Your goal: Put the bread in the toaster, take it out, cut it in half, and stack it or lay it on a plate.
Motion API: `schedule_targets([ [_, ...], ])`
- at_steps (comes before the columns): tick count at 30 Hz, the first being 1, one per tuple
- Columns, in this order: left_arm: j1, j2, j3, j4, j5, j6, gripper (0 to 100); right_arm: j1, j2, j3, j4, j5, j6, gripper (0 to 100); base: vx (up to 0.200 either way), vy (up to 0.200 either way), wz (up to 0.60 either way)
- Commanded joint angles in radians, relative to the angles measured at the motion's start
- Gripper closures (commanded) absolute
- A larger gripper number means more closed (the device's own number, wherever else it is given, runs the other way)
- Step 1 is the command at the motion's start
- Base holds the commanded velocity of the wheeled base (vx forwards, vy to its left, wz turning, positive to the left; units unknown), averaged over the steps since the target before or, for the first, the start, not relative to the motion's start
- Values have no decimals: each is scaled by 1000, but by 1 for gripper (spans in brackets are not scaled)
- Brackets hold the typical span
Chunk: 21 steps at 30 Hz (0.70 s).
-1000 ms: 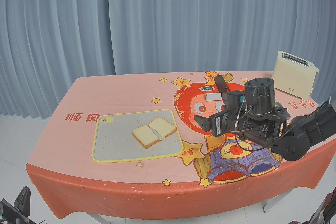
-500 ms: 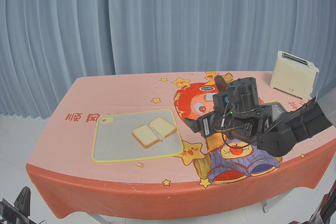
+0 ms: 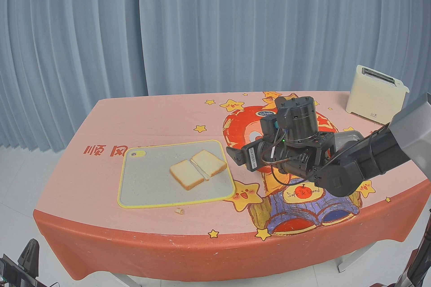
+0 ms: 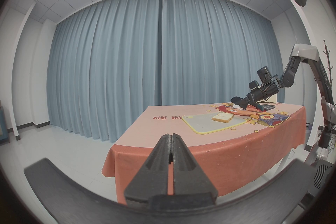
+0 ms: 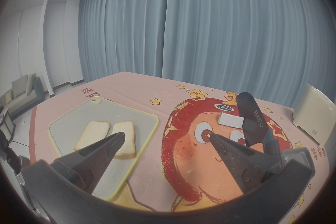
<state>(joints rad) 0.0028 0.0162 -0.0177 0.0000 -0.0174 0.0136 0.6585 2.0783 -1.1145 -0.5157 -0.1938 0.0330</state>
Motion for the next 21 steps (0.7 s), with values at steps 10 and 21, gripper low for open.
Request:
schedule_targets([
  [10,0,-16,18,0,-1,0,100,21,32,-50,2,2,31,0,0,0,0],
  [21,0,-16,18,0,1,0,100,23,68,-107,37,11,58,0,0,0,0],
])
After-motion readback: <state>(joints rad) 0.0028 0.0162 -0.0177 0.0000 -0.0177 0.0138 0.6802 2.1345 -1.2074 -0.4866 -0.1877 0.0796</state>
